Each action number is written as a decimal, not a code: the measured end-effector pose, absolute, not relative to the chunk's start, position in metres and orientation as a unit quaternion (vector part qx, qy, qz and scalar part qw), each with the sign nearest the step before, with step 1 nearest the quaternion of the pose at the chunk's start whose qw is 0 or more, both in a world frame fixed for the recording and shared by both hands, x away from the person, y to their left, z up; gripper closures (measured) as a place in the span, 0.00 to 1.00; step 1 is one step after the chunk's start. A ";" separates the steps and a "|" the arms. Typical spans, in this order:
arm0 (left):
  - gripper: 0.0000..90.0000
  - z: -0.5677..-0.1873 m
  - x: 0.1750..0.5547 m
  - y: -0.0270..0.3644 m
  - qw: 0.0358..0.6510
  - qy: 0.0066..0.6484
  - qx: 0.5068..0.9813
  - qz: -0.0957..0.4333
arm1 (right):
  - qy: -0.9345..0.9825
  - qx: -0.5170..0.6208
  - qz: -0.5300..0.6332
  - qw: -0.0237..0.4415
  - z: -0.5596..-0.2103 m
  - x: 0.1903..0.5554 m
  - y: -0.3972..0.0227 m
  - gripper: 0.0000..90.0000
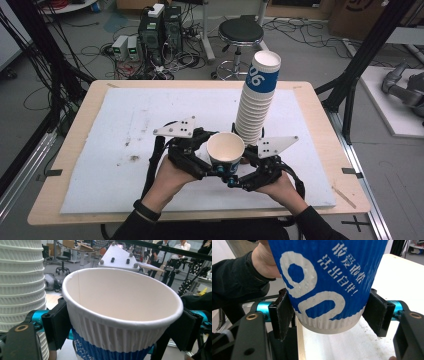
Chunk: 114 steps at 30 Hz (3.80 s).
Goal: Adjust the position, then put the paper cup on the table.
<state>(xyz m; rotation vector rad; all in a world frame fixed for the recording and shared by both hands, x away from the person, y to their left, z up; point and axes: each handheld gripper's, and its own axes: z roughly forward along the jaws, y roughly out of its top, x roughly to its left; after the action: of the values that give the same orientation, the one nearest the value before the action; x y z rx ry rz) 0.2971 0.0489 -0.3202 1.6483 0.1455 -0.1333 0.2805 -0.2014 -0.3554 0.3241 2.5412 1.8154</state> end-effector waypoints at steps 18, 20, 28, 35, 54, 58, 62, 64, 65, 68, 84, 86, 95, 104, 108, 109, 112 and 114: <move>0.23 -0.319 0.297 0.050 0.676 0.062 0.732 -0.054 | 0.808 0.101 0.581 -0.002 -0.355 0.280 -0.202 0.34; 0.23 -0.319 0.297 0.051 0.675 0.060 0.733 -0.054 | 0.807 0.098 0.582 0.001 -0.355 0.280 -0.203 0.33; 0.24 -0.318 0.298 0.055 0.666 0.061 0.742 -0.042 | 0.800 0.107 0.590 0.015 -0.352 0.282 -0.212 0.23; 0.24 -0.318 0.298 0.059 0.661 0.064 0.747 -0.035 | 0.793 0.111 0.598 0.021 -0.347 0.284 -0.227 0.22; 0.24 -0.321 0.306 0.082 0.646 0.085 0.758 -0.004 | 0.770 0.152 0.615 0.071 -0.340 0.290 -0.270 0.22; 0.24 -0.322 0.308 0.085 0.643 0.091 0.761 -0.001 | 0.765 0.161 0.618 0.084 -0.339 0.291 -0.280 0.22; 0.24 -0.323 0.311 0.087 0.643 0.093 0.761 -0.001 | 0.757 0.172 0.623 0.091 -0.337 0.291 -0.289 0.23; 0.24 -0.323 0.312 0.088 0.644 0.094 0.760 -0.001 | 0.756 0.173 0.625 0.091 -0.336 0.291 -0.293 0.22; 0.24 -0.323 0.312 0.088 0.643 0.094 0.760 -0.001 | 0.754 0.172 0.626 0.094 -0.335 0.291 -0.294 0.22; 0.24 -0.323 0.312 0.089 0.647 0.097 0.757 -0.001 | 0.752 0.172 0.628 0.098 -0.334 0.291 -0.298 0.23; 0.24 -0.324 0.315 0.102 0.639 0.114 0.760 0.021 | 0.750 0.178 0.628 0.111 -0.333 0.295 -0.309 0.22; 0.24 -0.325 0.317 0.106 0.635 0.120 0.762 0.031 | 0.748 0.179 0.628 0.116 -0.334 0.295 -0.311 0.22; 0.24 -0.330 0.326 0.128 0.625 0.158 0.761 0.069 | 0.744 0.189 0.630 0.120 -0.334 0.298 -0.317 0.22; 0.24 -0.336 0.337 0.144 0.618 0.192 0.756 0.098 | 0.743 0.193 0.628 0.122 -0.335 0.300 -0.319 0.23; 0.24 -0.339 0.343 0.150 0.609 0.207 0.757 0.115 | 0.744 0.193 0.628 0.122 -0.335 0.301 -0.319 0.23; 0.24 -0.340 0.345 0.151 0.607 0.211 0.757 0.118 | 0.744 0.193 0.629 0.121 -0.335 0.301 -0.319 0.22; 0.24 -0.343 0.349 0.154 0.602 0.220 0.757 0.127 | 0.743 0.193 0.629 0.123 -0.335 0.301 -0.319 0.23; 0.24 -0.344 0.352 0.156 0.601 0.226 0.755 0.135 | 0.743 0.194 0.629 0.122 -0.335 0.301 -0.319 0.23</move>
<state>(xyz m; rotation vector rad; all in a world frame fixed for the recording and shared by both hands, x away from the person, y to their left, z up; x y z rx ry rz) 0.3519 0.1561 -0.3441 1.7494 0.5247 0.3130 0.3006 -0.3191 -0.3348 0.5665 2.1683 1.8351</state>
